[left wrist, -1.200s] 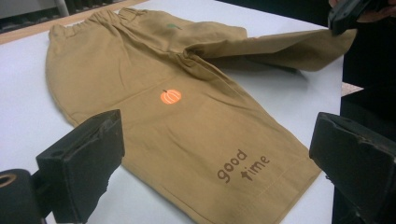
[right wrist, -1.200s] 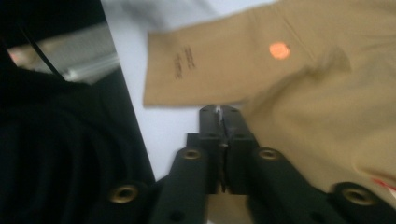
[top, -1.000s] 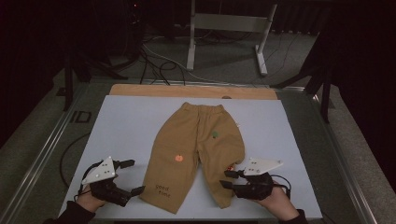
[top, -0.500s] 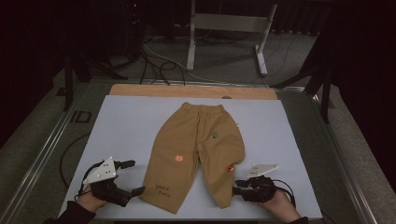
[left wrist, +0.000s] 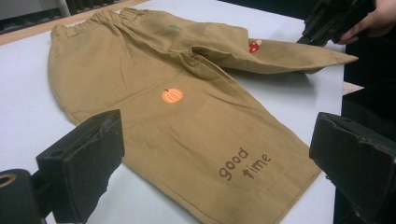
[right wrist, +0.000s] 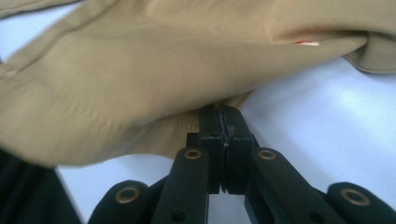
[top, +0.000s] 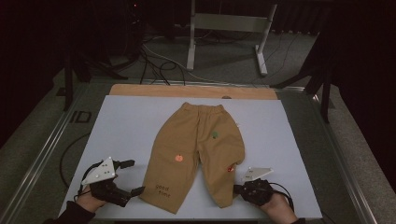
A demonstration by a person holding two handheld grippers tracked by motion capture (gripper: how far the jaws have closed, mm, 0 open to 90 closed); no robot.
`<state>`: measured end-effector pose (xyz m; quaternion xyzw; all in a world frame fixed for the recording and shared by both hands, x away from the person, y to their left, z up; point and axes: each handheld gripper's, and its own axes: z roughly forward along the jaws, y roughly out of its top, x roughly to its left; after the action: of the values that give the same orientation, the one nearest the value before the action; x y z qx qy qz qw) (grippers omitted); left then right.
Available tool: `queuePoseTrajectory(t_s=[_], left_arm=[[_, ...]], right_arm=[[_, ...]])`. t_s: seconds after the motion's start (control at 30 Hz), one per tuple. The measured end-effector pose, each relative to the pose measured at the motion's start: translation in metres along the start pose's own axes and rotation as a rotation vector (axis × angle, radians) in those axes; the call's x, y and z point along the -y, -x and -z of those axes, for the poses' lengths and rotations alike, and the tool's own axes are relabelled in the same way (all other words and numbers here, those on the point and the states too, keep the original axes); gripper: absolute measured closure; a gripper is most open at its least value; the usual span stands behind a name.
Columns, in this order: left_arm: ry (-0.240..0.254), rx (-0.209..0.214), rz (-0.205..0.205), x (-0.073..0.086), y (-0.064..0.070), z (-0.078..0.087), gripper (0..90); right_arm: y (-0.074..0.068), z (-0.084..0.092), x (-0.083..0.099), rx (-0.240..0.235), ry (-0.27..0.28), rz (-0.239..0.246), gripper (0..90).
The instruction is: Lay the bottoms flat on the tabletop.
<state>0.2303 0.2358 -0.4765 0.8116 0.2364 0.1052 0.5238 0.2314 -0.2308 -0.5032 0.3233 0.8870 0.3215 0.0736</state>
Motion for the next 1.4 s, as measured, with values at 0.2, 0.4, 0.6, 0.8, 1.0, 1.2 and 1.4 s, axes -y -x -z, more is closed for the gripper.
queuePoseTrajectory(t_s=[0.2, 0.4, 0.6, 0.8, 1.0, 1.2, 1.4], left_arm=[[0.009, -0.007, 0.001, -0.001, -0.001, 0.002, 4.1], [0.006, -0.008, -0.006, -0.002, -0.001, 0.001, 4.0], [0.003, 0.000, -0.005, -0.003, 0.000, 0.000, 3.8], [0.002, 0.004, 0.001, -0.004, -0.001, -0.002, 3.4], [-0.007, 0.007, 0.016, -0.008, -0.004, -0.006, 2.3], [-0.016, 0.015, 0.030, -0.012, -0.010, -0.012, 1.9], [-0.042, 0.006, 0.032, -0.016, -0.020, -0.022, 1.8]], right_arm=[[0.001, 0.022, 0.008, 0.050, 0.034, -0.049, 89.1], [0.002, 0.051, 0.025, 0.119, 0.080, -0.120, 89.1], [0.009, 0.067, 0.038, 0.130, 0.109, -0.194, 88.6], [0.011, 0.074, 0.040, 0.095, 0.152, -0.204, 63.0], [0.020, 0.076, 0.032, 0.109, 0.257, -0.177, 16.0], [0.028, 0.068, 0.017, 0.080, 0.286, -0.132, 10.5], [0.046, 0.052, -0.001, 0.089, 0.354, -0.136, 9.9]])
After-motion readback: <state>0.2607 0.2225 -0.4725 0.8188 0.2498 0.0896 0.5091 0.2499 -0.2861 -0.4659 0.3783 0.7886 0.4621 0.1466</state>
